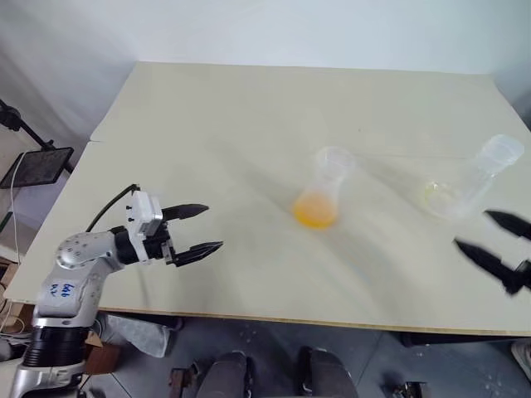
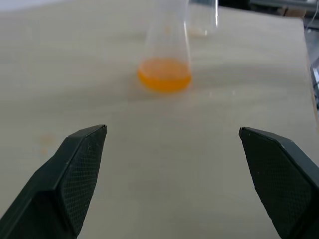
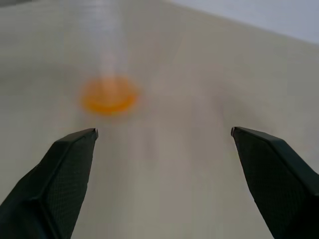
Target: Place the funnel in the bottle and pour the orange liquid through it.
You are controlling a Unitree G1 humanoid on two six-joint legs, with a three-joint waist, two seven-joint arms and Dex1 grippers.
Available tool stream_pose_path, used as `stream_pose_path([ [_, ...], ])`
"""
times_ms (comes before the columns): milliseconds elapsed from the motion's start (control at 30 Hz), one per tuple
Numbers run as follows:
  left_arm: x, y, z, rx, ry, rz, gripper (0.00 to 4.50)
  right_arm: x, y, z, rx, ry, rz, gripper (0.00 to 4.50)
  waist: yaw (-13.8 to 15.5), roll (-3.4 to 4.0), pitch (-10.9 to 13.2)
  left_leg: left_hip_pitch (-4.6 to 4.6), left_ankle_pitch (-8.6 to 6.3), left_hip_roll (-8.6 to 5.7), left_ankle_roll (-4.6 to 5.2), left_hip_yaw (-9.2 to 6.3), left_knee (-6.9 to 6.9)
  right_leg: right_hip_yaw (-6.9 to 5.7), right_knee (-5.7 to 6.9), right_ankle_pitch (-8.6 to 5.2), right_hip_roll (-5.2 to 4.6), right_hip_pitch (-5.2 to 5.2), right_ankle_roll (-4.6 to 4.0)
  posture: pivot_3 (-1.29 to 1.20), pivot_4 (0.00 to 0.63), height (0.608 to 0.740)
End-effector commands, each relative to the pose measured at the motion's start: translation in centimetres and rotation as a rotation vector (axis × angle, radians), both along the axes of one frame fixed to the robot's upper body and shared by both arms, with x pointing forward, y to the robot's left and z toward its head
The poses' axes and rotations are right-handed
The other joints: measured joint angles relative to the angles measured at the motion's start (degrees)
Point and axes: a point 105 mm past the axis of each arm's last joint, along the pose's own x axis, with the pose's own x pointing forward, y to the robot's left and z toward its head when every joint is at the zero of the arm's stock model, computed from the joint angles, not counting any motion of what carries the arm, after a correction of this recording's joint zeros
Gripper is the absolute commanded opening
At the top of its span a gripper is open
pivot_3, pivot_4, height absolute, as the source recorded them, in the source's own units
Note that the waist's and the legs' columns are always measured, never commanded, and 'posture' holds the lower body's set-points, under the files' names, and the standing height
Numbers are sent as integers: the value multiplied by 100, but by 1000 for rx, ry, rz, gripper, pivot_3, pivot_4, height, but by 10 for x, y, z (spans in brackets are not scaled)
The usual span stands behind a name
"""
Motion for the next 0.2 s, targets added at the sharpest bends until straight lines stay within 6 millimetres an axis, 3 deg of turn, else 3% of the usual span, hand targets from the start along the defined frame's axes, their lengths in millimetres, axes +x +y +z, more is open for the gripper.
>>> stream_pose_path([
  [33,-13,4,9,11,-22,-27,4500,-12,33,-3,-105,-14,227,4487,-23,-4,2,2,0,0,0,1,0,3,-9,0,-2,6,0,0,150,740],
  [200,-16,11,5,70,-59,-11,4500,-12,40,-15,-148,-34,290,4487,-46,-3,2,19,-6,9,-8,-1,-4,26,-34,-1,-5,23,-2,0,150,740],
])
